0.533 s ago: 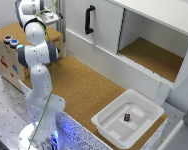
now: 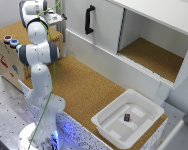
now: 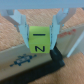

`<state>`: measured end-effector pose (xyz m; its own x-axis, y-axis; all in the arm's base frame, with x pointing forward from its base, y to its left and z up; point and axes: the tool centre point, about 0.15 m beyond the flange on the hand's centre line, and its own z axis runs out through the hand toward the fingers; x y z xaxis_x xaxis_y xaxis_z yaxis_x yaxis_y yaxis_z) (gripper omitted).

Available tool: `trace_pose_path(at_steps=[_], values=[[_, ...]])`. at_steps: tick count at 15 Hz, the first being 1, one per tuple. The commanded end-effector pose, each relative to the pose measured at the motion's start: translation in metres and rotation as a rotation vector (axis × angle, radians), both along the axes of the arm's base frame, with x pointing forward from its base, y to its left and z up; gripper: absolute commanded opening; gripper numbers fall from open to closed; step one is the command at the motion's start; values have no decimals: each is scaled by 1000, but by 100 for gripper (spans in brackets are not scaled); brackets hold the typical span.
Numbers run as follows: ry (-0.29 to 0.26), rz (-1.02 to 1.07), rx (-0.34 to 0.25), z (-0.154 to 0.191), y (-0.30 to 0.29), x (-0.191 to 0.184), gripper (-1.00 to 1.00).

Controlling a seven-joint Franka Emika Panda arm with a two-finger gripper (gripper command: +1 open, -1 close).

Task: Place the grasped yellow block inside the right cabinet

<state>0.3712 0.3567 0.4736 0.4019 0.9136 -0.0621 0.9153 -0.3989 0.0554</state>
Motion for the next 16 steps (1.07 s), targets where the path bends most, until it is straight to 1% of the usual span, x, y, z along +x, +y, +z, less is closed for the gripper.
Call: trace_pose_path(at_steps=[1, 3, 4, 5, 6, 7, 8, 10, 11, 12, 13, 16], values=[[-8, -243, 75, -21, -102, 7, -100], [0, -341, 69, -28, -136, 8, -100], [-4, -393, 55, -33, -154, 6, -100], [5, -443, 62, -39, -171, 5, -100], [11, -488, 54, -44, -187, 3, -100], [1, -528, 41, -48, -199, 1, -100], [9, -581, 52, -51, -218, -1, -100], [9, -668, 38, -54, -251, 1, -100], [5, -713, 41, -52, -265, 2, -100], [-14, -743, 27, -48, -278, 5, -100], [-25, -770, 23, -42, -298, 13, -100], [-42, -852, 21, -37, -360, 32, -100]])
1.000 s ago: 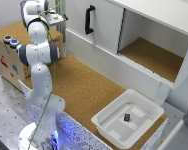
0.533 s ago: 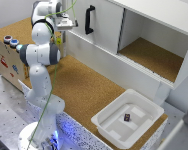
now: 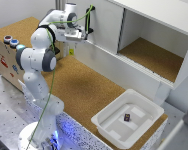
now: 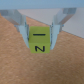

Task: Place the grasped yellow block inside the right cabinet

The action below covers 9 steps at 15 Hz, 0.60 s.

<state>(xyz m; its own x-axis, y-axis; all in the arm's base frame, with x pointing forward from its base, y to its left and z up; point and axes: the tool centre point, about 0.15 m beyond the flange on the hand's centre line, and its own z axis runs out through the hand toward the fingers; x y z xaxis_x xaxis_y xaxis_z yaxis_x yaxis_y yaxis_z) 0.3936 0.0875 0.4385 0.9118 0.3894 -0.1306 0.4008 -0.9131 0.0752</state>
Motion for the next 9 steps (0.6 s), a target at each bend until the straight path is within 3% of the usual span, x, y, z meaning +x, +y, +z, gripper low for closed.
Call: trace_pose_path(at_steps=[1, 5, 9], values=[[-101, -120, 59, -3, -114, 17, -100], [-116, -181, 101, -2, -201, 45, -100], [-230, -211, 150, 26, -268, 68, -100]])
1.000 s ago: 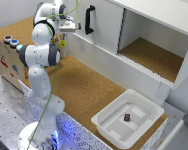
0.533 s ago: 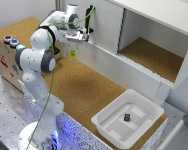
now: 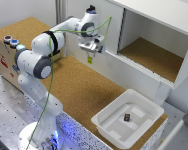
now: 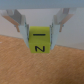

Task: Place the grasped yellow block inside the right cabinet

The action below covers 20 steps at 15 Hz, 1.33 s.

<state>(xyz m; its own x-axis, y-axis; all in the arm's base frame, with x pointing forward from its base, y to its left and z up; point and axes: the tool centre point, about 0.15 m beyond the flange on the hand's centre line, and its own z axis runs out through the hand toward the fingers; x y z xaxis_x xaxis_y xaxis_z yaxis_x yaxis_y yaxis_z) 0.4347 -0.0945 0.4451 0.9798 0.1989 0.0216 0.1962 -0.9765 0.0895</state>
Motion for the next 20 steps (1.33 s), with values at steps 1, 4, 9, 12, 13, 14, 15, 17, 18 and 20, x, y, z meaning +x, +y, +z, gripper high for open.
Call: trace_pose_path(at_steps=[1, 4, 9, 12, 13, 14, 15, 17, 18, 20], values=[[-124, -10, 97, 27, -99, 34, -100], [-183, 10, 117, 40, -122, 54, -100], [-300, -13, 149, 51, -144, 115, -100], [-331, -24, 145, 48, -147, 160, -100], [-339, -27, 138, 49, -147, 174, -100], [-343, -27, 134, 51, -150, 189, -100], [-345, -20, 128, 54, -150, 205, -100], [-347, -25, 127, 56, -151, 228, -100], [-348, -16, 121, 57, -150, 238, -100], [-344, -10, 102, 55, -146, 261, -100]])
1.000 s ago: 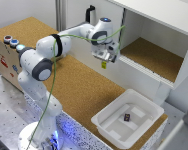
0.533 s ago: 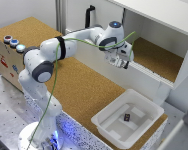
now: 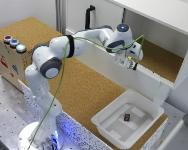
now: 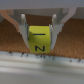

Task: Place the grasped yellow block inside the right cabinet

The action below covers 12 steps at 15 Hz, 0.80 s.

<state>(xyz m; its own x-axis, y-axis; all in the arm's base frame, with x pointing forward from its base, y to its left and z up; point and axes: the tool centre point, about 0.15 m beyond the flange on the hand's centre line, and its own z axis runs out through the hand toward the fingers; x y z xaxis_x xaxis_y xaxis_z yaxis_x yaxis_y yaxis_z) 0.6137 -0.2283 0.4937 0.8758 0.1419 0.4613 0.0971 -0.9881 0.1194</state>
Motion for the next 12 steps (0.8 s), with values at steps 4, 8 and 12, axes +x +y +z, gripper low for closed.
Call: trace_pose_path(at_steps=[4, 8, 12], values=[[152, 36, 70, -12, -20, 103, -100], [157, 14, 93, -16, -26, 99, 100], [49, 38, 64, 8, -10, 54, 100]])
